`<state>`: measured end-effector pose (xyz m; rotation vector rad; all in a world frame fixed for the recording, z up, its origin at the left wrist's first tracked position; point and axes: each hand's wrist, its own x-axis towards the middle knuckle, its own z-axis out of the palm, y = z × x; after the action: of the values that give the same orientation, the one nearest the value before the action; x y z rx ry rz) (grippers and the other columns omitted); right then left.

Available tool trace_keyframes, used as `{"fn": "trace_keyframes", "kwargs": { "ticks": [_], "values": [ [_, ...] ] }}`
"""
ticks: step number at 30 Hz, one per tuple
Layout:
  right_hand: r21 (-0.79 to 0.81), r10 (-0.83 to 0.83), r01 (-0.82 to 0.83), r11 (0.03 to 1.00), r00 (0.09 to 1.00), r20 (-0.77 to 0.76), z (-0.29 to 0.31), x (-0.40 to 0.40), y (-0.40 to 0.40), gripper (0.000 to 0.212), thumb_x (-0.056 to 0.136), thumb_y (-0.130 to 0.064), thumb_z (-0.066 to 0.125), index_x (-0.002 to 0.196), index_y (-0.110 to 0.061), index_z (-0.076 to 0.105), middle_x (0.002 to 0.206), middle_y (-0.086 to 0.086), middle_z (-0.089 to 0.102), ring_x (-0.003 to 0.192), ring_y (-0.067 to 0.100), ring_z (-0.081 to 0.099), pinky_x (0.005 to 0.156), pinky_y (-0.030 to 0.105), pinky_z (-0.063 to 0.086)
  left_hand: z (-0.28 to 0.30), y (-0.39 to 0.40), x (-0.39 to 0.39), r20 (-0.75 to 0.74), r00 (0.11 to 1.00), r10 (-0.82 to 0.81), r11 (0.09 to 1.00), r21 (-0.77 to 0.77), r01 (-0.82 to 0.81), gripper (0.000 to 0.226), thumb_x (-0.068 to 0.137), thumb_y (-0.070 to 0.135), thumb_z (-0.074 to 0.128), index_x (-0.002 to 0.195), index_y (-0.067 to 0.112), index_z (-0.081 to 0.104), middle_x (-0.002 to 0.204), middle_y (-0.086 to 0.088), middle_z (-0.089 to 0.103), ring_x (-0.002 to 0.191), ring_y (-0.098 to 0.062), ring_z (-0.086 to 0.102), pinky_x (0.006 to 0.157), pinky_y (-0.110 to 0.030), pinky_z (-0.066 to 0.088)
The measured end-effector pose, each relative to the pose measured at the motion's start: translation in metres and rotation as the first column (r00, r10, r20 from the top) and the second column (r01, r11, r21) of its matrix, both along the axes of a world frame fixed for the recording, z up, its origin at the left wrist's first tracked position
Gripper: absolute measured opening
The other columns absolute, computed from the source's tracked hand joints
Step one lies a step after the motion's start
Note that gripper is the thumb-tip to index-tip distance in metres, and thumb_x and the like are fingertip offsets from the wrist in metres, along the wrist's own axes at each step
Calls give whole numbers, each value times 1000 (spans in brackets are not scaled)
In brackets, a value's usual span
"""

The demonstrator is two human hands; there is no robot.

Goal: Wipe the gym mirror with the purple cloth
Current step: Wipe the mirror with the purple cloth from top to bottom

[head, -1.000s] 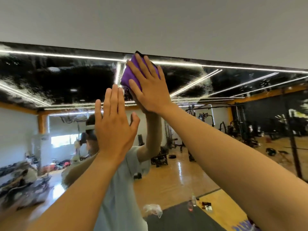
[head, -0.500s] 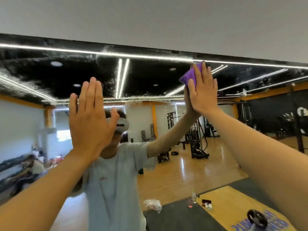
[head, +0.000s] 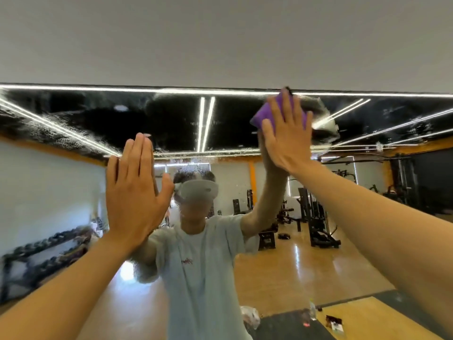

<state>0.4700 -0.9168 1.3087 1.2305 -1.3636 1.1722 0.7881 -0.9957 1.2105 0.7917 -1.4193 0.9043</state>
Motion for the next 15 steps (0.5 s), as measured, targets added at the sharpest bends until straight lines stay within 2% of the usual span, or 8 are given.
{"fn": "trace_keyframes", "kwargs": {
  "ticks": [3,5,8,10,15],
  "values": [
    [31,-11,18,999,976,-219,11,61,-15,63,108,-49,22,167,-26,16,175,3,2,161,25,-2,128,58,1,0,0,1,2,1000,-8,1000,-3,8,77,103,45,39,168,9,16,175,-8,16,163,-24,12,131,-49,12],
    [29,-13,22,999,961,-276,16,77,-21,63,108,-50,24,166,-27,19,175,3,7,162,24,1,129,54,2,0,1,1,4,1000,-15,1000,-5,15,77,103,44,41,167,9,17,175,-9,17,163,-24,12,131,-49,12],
    [61,5,16,998,941,-338,23,59,-16,64,108,-53,25,166,-28,17,175,1,8,162,22,2,130,50,2,0,-1,1,11,1000,-25,1000,-5,25,78,103,45,41,167,9,17,175,-9,17,163,-23,11,131,-51,13],
    [44,-7,22,999,949,-315,22,37,-11,64,108,-54,24,166,-30,16,175,0,7,161,20,2,130,51,3,-1,-3,2,6,999,-35,999,1,35,78,103,46,41,168,10,16,175,-8,16,163,-23,10,131,-51,12],
    [-41,-5,4,999,999,-39,9,-28,3,64,108,-51,23,166,-26,19,175,2,9,161,22,4,130,50,3,0,-5,3,13,999,-30,1000,1,30,78,103,46,40,168,10,17,175,-7,18,162,-24,13,130,-53,15]
  ]
}}
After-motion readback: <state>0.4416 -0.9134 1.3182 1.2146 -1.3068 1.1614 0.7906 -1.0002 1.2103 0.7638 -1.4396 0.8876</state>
